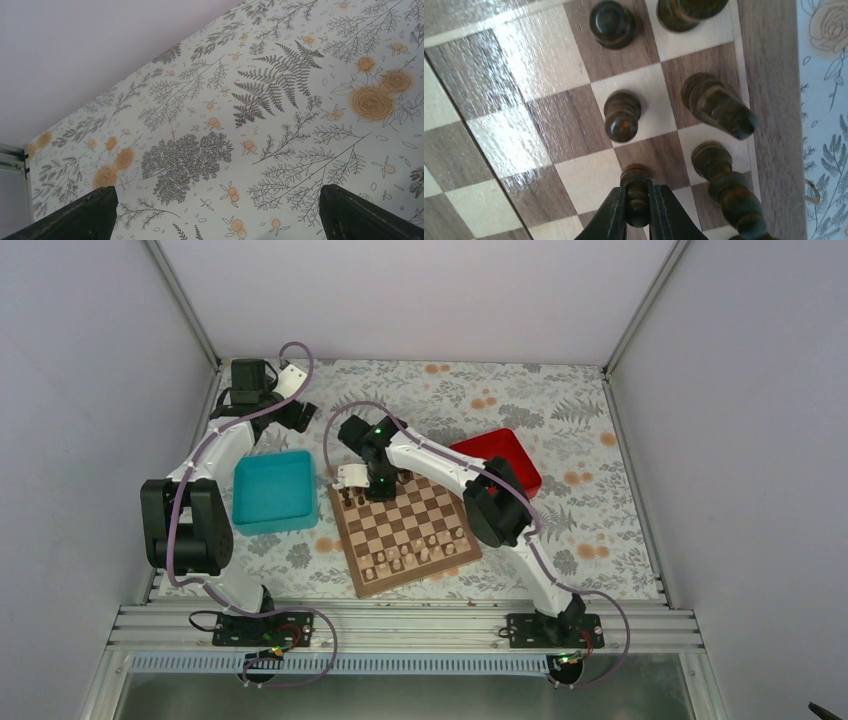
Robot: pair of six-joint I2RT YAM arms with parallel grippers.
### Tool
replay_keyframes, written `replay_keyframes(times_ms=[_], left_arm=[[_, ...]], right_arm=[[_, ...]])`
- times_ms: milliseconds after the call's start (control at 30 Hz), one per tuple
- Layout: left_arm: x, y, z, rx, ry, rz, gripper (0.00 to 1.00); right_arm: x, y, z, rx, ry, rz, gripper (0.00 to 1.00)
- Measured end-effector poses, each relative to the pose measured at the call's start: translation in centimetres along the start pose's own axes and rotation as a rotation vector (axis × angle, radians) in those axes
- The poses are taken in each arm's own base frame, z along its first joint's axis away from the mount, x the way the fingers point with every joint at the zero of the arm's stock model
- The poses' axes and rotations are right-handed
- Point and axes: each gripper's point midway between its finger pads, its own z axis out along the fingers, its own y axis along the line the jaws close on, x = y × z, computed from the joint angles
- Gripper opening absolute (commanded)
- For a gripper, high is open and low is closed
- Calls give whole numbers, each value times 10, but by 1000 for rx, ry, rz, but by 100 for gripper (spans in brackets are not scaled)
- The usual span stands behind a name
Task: Set up the chess pieces on the board
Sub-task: Place the chess piece on the chessboard, then pick up the chess piece from the storage box.
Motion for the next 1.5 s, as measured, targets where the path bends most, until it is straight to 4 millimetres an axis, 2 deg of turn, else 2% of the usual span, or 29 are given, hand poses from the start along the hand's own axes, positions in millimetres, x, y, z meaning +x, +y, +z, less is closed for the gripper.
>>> replay_keyframes(times_ms=[333, 533, 733, 933, 1067, 1167, 1267, 1333, 1400, 1433, 1500], left_arm=[[0, 0, 0, 0, 0, 0, 100], [0, 0, 0, 0, 0, 0, 100], [0, 0, 0, 1, -1, 0, 100], [0, 0, 0, 1, -1, 0, 100], [0, 0, 0, 1, -1, 0, 100], [0, 0, 0, 0, -1, 0, 100], [1, -1, 0, 3, 0, 0, 100], [2, -2, 0, 7, 1, -1, 100], [2, -3, 0, 11, 0, -1, 100], [2, -3, 0, 12, 0, -1, 100], [2, -3, 0, 14, -1, -2, 100]], right_arm=[[-3, -10, 3, 38, 1, -1, 11], [-3, -10, 3, 38, 3, -5, 19], [-3, -9, 3, 35, 1, -3, 32], [-4, -10, -2, 43, -1, 3, 34], [-1, -9, -26, 53, -13, 18, 35], [4, -11, -69, 90, -61, 41, 39], [26, -18, -133, 170, -143, 89, 41], [56, -31, -175, 238, -188, 157, 42], [103, -51, -205, 311, -207, 264, 43], [129, -62, -213, 341, -200, 325, 43], [186, -79, -210, 369, -157, 452, 43]])
